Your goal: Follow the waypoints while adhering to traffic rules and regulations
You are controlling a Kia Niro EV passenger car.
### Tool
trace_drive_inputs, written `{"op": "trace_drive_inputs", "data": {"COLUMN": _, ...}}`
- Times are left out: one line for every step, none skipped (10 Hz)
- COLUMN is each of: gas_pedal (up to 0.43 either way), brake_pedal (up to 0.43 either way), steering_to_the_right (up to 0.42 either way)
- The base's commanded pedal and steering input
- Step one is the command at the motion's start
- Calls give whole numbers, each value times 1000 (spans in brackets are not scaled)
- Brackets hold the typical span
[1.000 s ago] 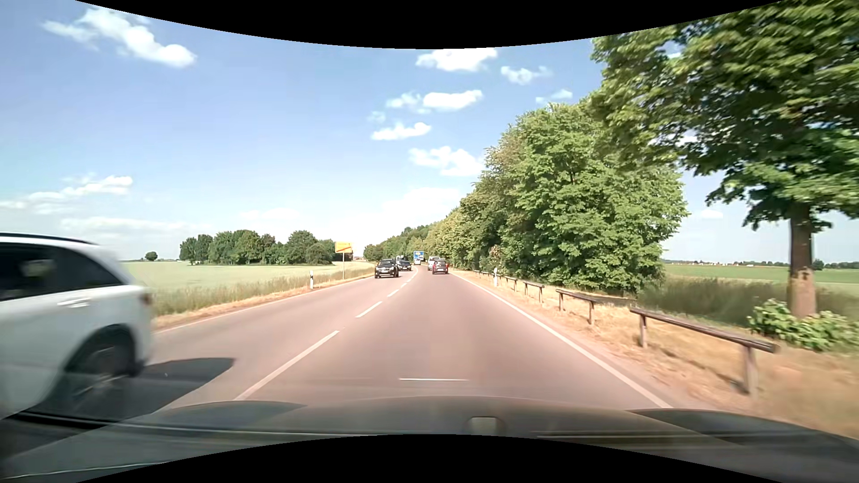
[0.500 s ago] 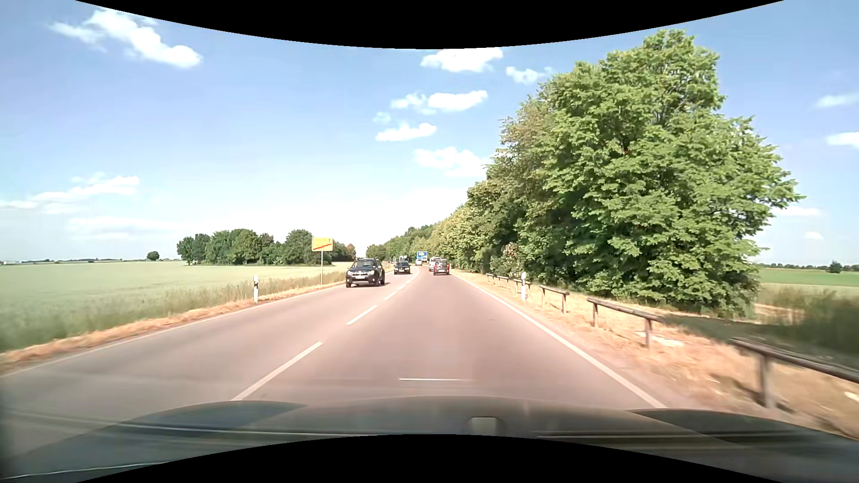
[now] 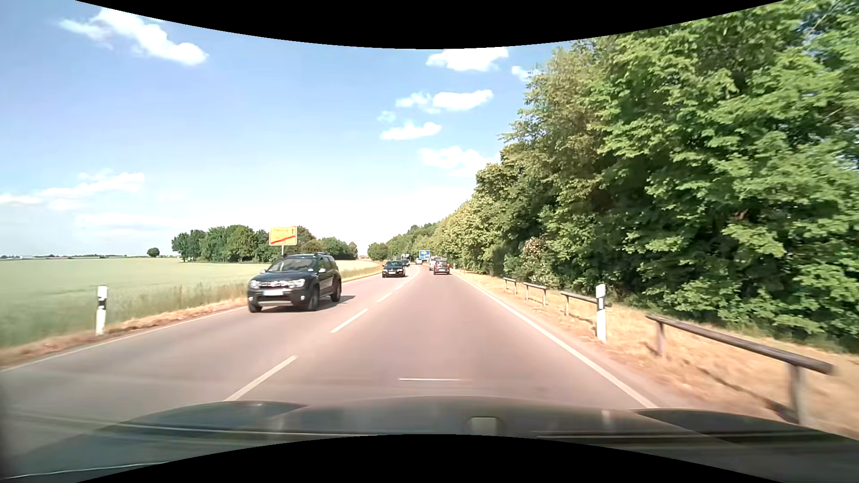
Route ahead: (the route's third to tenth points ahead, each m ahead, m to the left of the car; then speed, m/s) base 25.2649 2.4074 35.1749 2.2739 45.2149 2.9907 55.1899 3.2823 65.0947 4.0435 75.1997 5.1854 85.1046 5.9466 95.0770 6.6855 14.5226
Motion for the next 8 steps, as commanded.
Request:
{"op": "trace_drive_inputs", "data": {"gas_pedal": 130, "brake_pedal": 6, "steering_to_the_right": -8}}
{"op": "trace_drive_inputs", "data": {"gas_pedal": 130, "brake_pedal": 6, "steering_to_the_right": -8}}
{"op": "trace_drive_inputs", "data": {"gas_pedal": 130, "brake_pedal": 6, "steering_to_the_right": -9}}
{"op": "trace_drive_inputs", "data": {"gas_pedal": 169, "brake_pedal": 6, "steering_to_the_right": -9}}
{"op": "trace_drive_inputs", "data": {"gas_pedal": 240, "brake_pedal": 6, "steering_to_the_right": -9}}
{"op": "trace_drive_inputs", "data": {"gas_pedal": 240, "brake_pedal": 6, "steering_to_the_right": -9}}
{"op": "trace_drive_inputs", "data": {"gas_pedal": 240, "brake_pedal": 6, "steering_to_the_right": -9}}
{"op": "trace_drive_inputs", "data": {"gas_pedal": 240, "brake_pedal": 6, "steering_to_the_right": -9}}
